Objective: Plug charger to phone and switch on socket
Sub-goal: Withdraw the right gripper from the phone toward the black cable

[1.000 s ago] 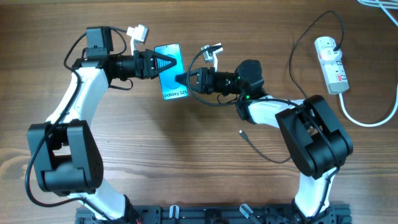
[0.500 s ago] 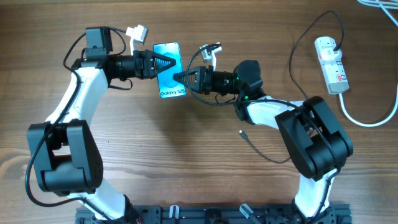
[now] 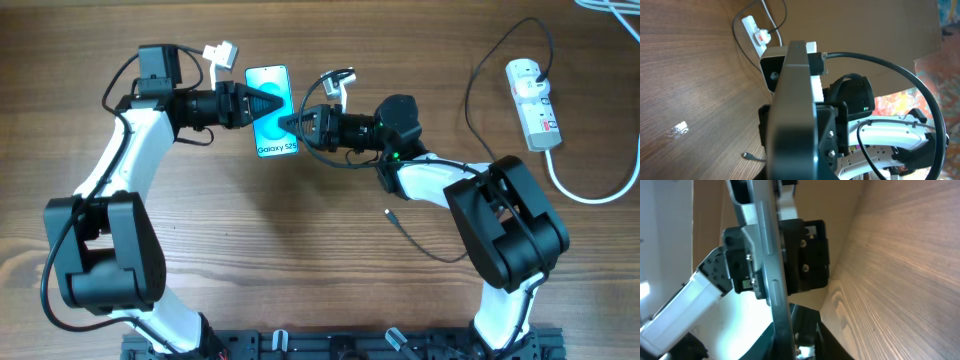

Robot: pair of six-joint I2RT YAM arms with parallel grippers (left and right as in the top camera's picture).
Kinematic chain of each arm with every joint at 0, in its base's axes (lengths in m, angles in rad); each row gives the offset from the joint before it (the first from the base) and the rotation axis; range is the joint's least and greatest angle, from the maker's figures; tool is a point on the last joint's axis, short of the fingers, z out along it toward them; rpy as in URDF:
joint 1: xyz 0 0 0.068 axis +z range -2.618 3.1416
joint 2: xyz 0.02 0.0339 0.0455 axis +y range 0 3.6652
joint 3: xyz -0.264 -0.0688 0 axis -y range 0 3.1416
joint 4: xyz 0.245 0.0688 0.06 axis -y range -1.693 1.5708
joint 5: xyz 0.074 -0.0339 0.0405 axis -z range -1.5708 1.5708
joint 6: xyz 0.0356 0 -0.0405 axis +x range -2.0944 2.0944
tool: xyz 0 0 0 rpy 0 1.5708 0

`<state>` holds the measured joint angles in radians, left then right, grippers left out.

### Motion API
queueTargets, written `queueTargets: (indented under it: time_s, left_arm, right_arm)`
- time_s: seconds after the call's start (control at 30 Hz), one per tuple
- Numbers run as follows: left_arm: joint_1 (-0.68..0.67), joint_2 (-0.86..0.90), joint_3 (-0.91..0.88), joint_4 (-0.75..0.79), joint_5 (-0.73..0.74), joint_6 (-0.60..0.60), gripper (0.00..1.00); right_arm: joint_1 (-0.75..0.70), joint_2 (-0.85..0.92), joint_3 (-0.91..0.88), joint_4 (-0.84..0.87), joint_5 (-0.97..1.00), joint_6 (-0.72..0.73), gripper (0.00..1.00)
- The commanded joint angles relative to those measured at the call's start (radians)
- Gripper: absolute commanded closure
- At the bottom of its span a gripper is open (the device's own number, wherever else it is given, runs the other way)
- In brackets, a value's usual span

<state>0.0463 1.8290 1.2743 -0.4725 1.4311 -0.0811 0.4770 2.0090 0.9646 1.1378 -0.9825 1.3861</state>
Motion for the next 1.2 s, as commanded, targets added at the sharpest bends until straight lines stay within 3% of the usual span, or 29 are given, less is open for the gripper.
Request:
queueTargets:
  time_s: [0.0, 0.17, 0.27, 0.4, 0.67, 0.8, 0.97, 1.17]
  left_arm:
    - [-0.011, -0.023, 0.007, -0.019, -0.019, 0.021, 0.96]
    - [-0.011, -0.023, 0.007, -0.068, -0.212, 0.013, 0.96]
    - [-0.011, -0.023, 0.007, -0.127, -0.318, -0.003, 0.96]
    - [-0.011, -0.022, 0.007, -0.214, -0.596, -0.248, 0.96]
    - [-0.019, 0.006, 0.007, -0.308, -0.625, -0.264, 0.96]
    - [-0.041, 0.006, 0.001, -0.312, -0.626, -0.264, 0.96]
    - [-0.107, 0.006, 0.001, -0.298, -0.655, -0.271, 0.96]
    - [-0.199, 0.006, 0.001, -0.249, -0.711, -0.347, 0.96]
  right_arm:
    - [-0.013, 0.026, -0.005, -0.039, 0.029, -0.057, 0.61]
    - [-0.048, 0.026, -0.005, -0.067, -0.073, -0.172, 0.47]
    - [-0.077, 0.026, -0.005, -0.159, -0.116, -0.245, 0.45]
    - [-0.092, 0.026, -0.005, -0.383, -0.113, -0.430, 0.45]
    - [-0.148, -0.016, -0.004, -0.682, -0.083, -0.599, 0.51]
    - [-0.179, -0.136, -0.003, -1.046, 0.112, -0.786, 0.51]
    - [-0.184, -0.377, -0.002, -1.414, 0.446, -0.908, 0.50]
    - [-0.184, -0.535, -0.002, -1.717, 0.689, -1.033, 0.50]
